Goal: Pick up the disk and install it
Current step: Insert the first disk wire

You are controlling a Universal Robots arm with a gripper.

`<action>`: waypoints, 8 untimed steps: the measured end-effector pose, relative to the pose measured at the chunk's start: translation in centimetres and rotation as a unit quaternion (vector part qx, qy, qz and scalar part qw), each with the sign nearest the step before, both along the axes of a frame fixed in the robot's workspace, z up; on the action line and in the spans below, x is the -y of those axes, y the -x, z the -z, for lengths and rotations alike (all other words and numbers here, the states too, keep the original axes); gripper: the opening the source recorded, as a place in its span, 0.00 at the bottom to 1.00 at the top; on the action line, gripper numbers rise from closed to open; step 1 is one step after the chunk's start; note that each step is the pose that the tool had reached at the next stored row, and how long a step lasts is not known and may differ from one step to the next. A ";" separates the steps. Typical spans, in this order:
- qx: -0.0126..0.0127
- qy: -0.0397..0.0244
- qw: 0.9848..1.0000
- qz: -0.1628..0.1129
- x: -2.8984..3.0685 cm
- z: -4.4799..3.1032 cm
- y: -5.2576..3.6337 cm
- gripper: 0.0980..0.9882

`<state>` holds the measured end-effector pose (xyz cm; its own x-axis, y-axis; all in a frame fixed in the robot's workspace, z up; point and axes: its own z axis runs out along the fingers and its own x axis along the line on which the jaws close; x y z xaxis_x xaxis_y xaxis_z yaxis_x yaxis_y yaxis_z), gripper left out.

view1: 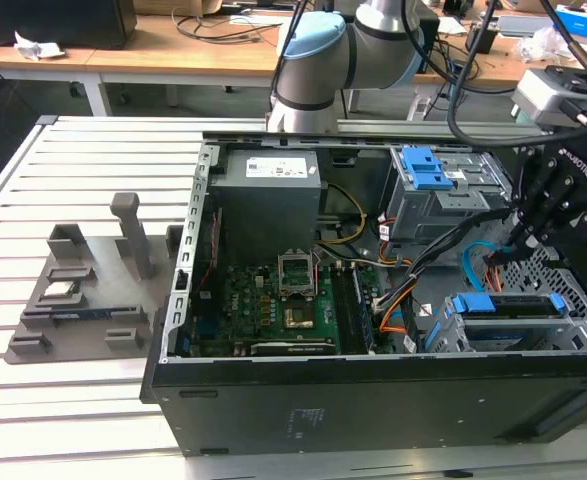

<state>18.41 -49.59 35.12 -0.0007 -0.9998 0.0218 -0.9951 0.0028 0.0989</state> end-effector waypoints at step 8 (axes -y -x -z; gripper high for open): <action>0.000 0.005 1.000 0.000 2.93 0.05 0.00 0.08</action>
<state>18.41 -52.52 35.07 -0.0008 -0.9995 0.0323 -0.9951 0.0040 0.0990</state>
